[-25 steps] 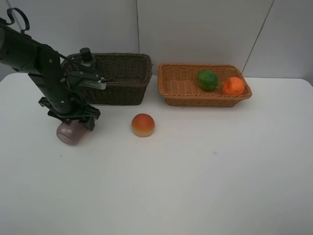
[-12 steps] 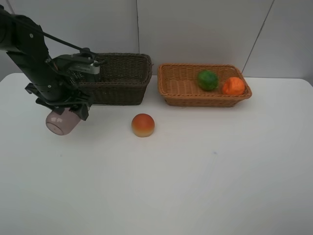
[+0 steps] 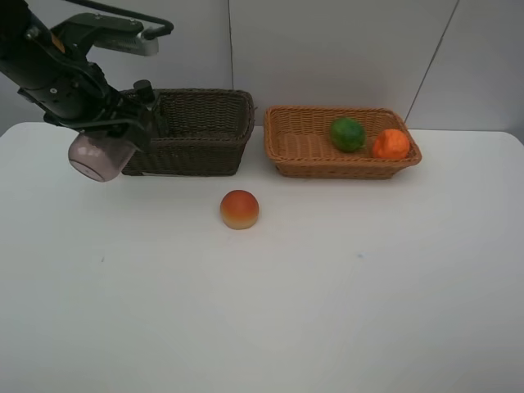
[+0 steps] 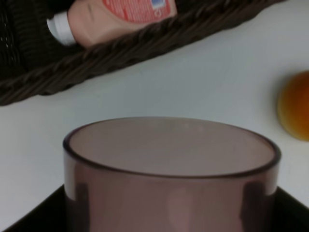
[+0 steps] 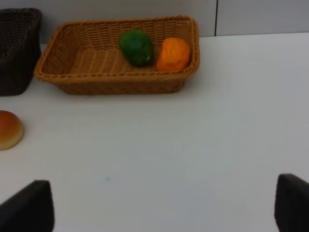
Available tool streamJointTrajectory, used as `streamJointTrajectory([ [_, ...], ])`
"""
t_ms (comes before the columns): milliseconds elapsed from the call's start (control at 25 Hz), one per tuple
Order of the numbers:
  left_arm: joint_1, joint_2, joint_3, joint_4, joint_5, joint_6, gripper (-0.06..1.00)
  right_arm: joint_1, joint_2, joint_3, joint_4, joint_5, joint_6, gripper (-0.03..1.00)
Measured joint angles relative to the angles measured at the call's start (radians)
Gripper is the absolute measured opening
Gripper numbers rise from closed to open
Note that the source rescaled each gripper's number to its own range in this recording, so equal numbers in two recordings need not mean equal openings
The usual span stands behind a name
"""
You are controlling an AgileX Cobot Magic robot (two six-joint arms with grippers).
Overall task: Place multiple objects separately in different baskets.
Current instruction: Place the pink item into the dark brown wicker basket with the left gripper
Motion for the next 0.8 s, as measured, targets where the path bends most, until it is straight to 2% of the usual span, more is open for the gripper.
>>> streamJointTrajectory([
  [160, 0.000, -0.003, 0.000, 0.000, -0.071, 0.000, 0.74, 0.000, 0.000, 0.000, 0.000, 0.000, 0.000, 1.00],
  [280, 0.000, -0.003, 0.000, 0.000, -0.169, 0.000, 0.74, 0.000, 0.000, 0.000, 0.000, 0.000, 0.000, 1.00],
  [600, 0.000, 0.005, 0.002, 0.000, -0.571, 0.000, 0.74, 0.000, 0.000, 0.000, 0.000, 0.000, 0.000, 1.00],
  [800, 0.000, 0.097, 0.002, 0.000, -0.820, 0.000, 0.74, 0.000, 0.000, 0.000, 0.000, 0.000, 0.000, 1.00],
])
